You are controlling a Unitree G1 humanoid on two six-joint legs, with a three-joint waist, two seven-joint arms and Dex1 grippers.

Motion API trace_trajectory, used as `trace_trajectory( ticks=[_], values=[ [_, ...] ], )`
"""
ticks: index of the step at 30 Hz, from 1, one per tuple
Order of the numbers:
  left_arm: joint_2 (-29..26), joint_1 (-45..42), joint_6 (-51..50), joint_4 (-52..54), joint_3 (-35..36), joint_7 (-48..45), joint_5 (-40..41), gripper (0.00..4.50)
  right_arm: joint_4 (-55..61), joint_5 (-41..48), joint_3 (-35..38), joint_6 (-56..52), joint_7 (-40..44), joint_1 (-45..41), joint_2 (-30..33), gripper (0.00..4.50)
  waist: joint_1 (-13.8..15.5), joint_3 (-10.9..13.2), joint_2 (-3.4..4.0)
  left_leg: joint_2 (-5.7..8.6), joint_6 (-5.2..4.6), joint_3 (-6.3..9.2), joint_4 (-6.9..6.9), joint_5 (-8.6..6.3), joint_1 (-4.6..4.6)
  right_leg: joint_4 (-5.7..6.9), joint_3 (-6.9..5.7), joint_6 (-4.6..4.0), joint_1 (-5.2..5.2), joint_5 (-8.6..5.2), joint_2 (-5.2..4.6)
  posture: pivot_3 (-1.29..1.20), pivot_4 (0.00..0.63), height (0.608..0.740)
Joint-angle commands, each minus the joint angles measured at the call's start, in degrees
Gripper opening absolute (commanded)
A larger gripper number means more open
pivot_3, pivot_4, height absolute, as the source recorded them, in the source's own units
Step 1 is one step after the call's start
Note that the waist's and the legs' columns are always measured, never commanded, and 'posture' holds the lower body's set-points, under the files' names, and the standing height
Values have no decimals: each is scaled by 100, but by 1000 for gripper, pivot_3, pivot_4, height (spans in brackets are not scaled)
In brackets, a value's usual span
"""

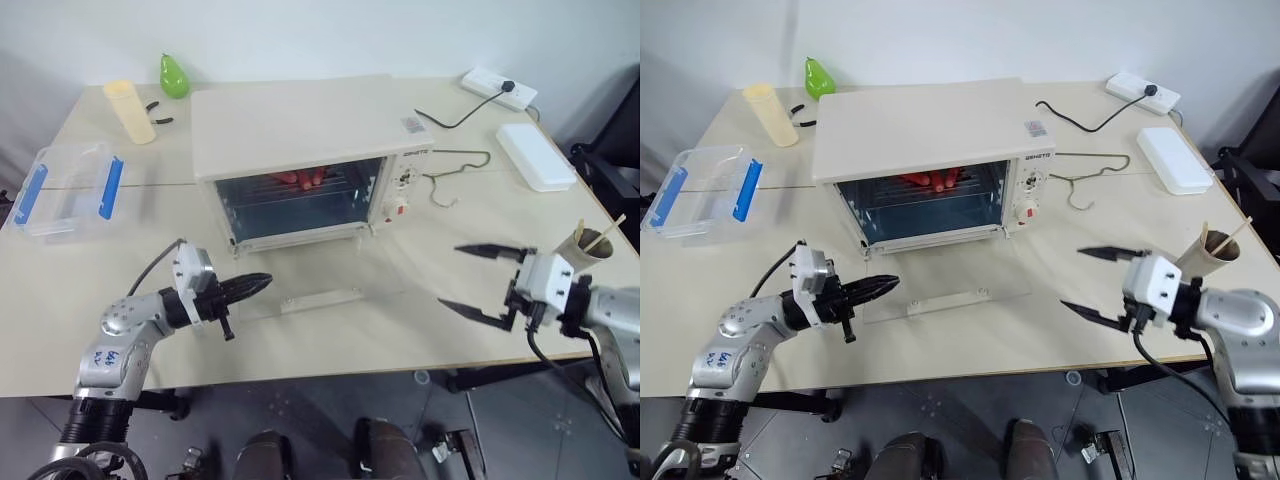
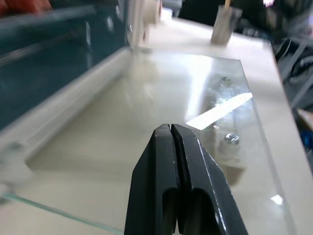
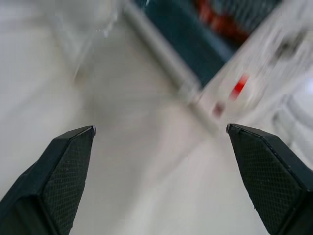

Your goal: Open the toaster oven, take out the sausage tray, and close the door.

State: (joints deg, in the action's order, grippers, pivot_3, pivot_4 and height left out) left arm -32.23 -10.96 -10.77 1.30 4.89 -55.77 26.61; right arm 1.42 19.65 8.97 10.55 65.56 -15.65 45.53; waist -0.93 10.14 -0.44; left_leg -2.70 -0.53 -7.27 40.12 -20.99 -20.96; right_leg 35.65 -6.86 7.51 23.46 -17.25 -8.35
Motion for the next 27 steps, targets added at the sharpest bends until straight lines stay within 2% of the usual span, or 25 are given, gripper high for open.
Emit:
trace_trajectory(
  ticks=[1,4,5,7,10,12,20,23,27],
  values=[
    [146,173,337,145,-13,134,-167,30,376,-162,-446,-131,-254,-465,-299,4500,24,0,0,0,1,1,0,-1,-3,0,0,0,3,0,-1,0,150,740],
    [221,395,530,228,52,140,-144,30,381,-688,-1027,50,-592,-927,-800,4500,57,0,0,1,1,2,0,-2,-7,0,-5,1,4,1,-4,0,150,740],
    [214,484,655,254,67,134,-194,207,348,-918,-1165,47,-789,-1027,-943,4500,60,-1,1,1,1,2,0,-2,-10,0,-10,1,5,1,-4,0,150,740],
    [318,722,1030,365,307,249,-155,577,126,-1791,-1499,-38,-1711,-1362,-1473,4500,56,-1,1,1,1,2,0,-2,-11,1,-11,1,6,1,-6,0,150,740],
    [430,1039,1239,655,700,526,18,1405,-307,-2300,-1937,349,-2077,-1765,-1992,4500,37,-1,2,1,1,4,3,-1,-15,6,-10,1,13,1,-9,0,150,740],
    [425,1397,1108,1004,1013,663,258,1985,-685,-2971,-2150,553,-2661,-2167,-2209,4500,9,-1,1,1,1,10,3,-1,-19,10,-17,1,13,1,-10,0,150,740],
    [487,2202,596,1782,1637,1011,966,4356,-1769,-4257,-2776,1000,-3765,-3122,-2611,4500,-95,0,3,2,1,32,0,-1,-23,18,-33,1,12,1,-20,0,150,740],
    [504,2225,486,1970,1625,1151,1016,4462,-2691,-4921,-3143,943,-4261,-3679,-2852,4500,-145,0,4,1,1,29,0,-1,-20,19,-33,-1,12,0,-19,0,150,740],
    [511,2105,345,2058,1575,1275,1090,4462,-3467,-5133,-3295,861,-4571,-4066,-3074,4500,-164,0,4,1,3,36,-3,0,-21,23,-36,-3,12,-1,-18,0,150,740]
  ],
)
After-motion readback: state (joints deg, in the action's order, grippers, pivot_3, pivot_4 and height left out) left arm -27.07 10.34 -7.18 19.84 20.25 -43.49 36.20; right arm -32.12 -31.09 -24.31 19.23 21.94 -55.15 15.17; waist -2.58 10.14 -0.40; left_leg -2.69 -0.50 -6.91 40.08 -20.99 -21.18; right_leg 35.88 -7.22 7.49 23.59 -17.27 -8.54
